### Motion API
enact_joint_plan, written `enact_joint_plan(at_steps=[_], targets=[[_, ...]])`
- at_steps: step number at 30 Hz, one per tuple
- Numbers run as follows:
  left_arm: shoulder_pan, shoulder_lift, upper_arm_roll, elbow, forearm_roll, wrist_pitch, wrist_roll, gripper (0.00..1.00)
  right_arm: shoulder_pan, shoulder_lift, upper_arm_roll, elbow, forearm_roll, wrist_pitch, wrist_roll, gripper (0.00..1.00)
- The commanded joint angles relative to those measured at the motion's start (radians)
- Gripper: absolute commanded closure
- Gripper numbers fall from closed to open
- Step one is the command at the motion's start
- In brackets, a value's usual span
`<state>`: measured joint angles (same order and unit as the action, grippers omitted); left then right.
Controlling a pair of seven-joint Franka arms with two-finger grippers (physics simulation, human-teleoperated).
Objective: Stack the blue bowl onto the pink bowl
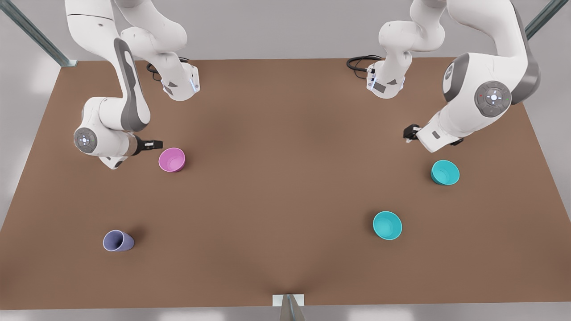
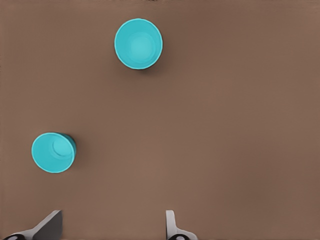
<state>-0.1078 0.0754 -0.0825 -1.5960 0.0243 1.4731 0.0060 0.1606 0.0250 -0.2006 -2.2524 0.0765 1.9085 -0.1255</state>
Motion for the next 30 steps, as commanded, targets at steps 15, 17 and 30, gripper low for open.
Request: enact_joint_plan(at_steps=[15, 17, 30], targets=[[-0.004, -0.006, 0.0, -0.001, 0.002, 0.0, 0.002, 0.0, -0.046, 0.164, -0.003, -0.111, 0.094, 0.359, -0.003, 0.0], [-0.004, -0.008, 0.0, -0.001, 0.002, -0.004, 0.002, 0.0, -0.047, 0.19, -0.003, -0.105, 0.094, 0.36, -0.005, 0.0], [-0.004, -0.006, 0.0, -0.002, 0.002, -0.004, 0.002, 0.0, -0.044, 0.262, 0.003, -0.098, 0.154, 0.356, -0.043, 0.79]])
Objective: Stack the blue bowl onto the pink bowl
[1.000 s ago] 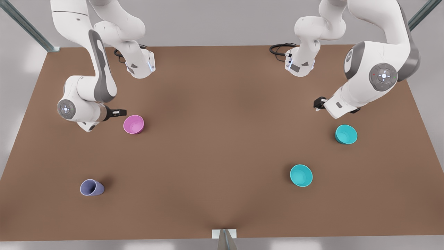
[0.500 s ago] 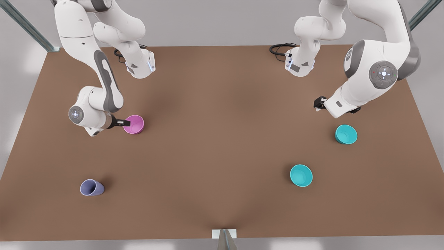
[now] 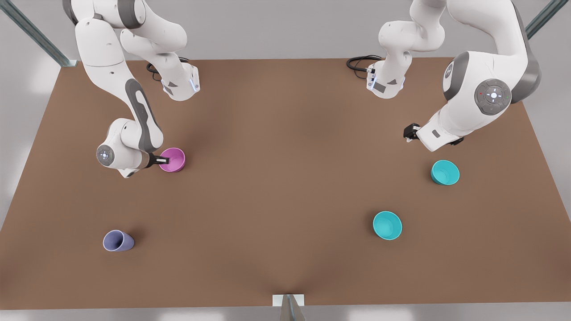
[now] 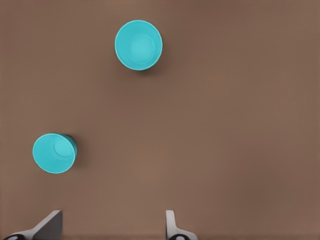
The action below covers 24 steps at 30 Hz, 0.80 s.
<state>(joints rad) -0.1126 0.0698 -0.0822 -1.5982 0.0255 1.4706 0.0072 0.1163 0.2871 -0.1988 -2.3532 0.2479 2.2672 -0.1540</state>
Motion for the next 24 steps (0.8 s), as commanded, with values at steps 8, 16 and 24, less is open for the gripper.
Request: enact_joint_plan(at_steps=[8, 16, 24], targets=[[0.001, -0.002, -0.001, -0.009, 0.001, -0.003, 0.001, 0.0, 0.201, 0.006, 0.005, 0.25, 0.218, -0.186, 0.029, 0.79], [-0.001, -0.002, -0.001, -0.009, 0.001, -0.003, 0.001, 0.0, 0.49, 0.612, 0.005, 1.135, 0.389, -0.141, 0.906, 0.79], [-0.002, -0.013, -0.011, -0.005, 0.002, -0.064, -0.013, 0.0, 0.513, 0.693, 0.007, 1.152, 0.392, -0.054, 0.927, 0.13]])
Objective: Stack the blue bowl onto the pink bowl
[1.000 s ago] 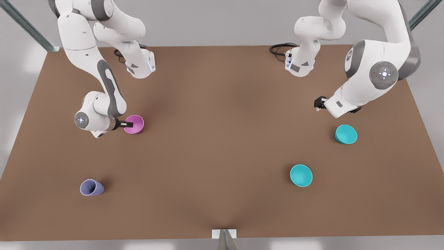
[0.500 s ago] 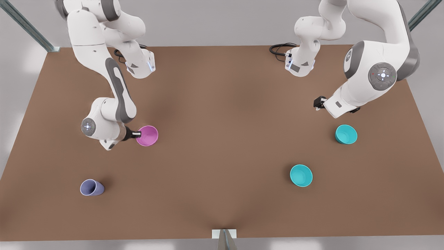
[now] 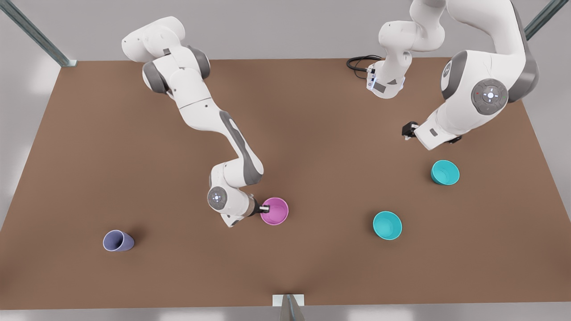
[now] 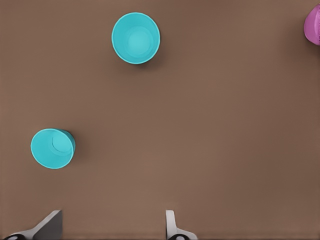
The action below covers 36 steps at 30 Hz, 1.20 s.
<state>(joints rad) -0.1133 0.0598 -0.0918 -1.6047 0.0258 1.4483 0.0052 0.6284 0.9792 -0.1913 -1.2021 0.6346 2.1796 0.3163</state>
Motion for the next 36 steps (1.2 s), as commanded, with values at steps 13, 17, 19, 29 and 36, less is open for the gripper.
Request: enact_joint_plan(at_steps=[13, 17, 19, 29, 36], targets=[[0.152, 0.521, 0.01, 0.41, 0.023, 0.128, -0.019, 0.0, -0.317, -0.321, -0.194, 0.14, -0.495, -0.731, -0.939, 0.0], [0.207, 0.739, 0.007, 0.451, -0.084, 0.363, 0.16, 0.0, -0.319, -0.484, -0.197, 0.208, -0.497, -0.831, -0.935, 0.0], [0.202, 0.799, -0.016, 0.451, -0.098, 0.475, 0.19, 0.0, -0.319, -0.545, -0.209, 0.207, -0.497, -0.957, -0.801, 0.0], [0.192, 0.893, -0.051, 0.43, -0.135, 0.612, 0.173, 0.0, -0.403, -0.843, 0.01, -0.191, -0.621, -0.797, -0.491, 0.0], [0.185, 0.891, -0.049, 0.373, -0.144, 0.607, 0.128, 0.47, -0.409, -0.818, 0.003, -0.191, -0.619, -0.81, -0.488, 0.0]])
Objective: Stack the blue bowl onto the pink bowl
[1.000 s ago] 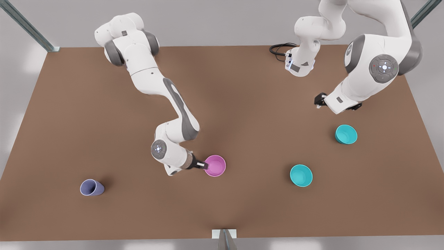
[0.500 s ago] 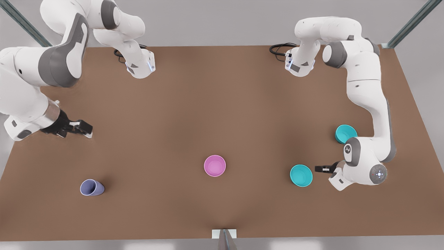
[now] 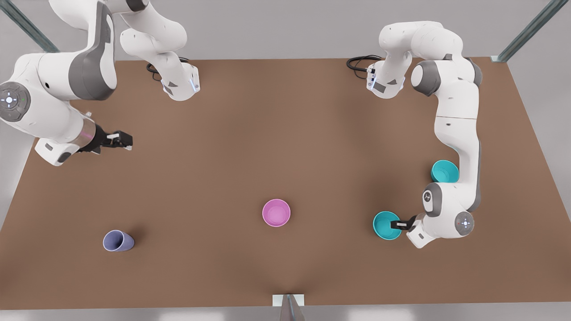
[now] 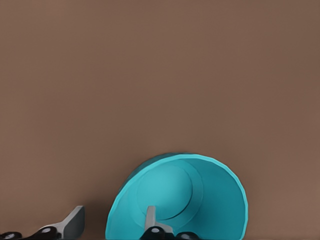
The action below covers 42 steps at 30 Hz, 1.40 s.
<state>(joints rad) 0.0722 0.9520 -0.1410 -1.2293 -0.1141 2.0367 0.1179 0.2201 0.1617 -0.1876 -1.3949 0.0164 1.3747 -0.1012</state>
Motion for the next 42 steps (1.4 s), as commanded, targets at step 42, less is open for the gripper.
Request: enact_joint_plan(at_steps=[42], targets=[[-0.494, 0.113, -0.149, 0.321, -0.002, 0.005, -1.161, 0.79, -0.002, 0.027, -0.001, -0.007, 0.004, -0.008, -0.071, 0.0]])
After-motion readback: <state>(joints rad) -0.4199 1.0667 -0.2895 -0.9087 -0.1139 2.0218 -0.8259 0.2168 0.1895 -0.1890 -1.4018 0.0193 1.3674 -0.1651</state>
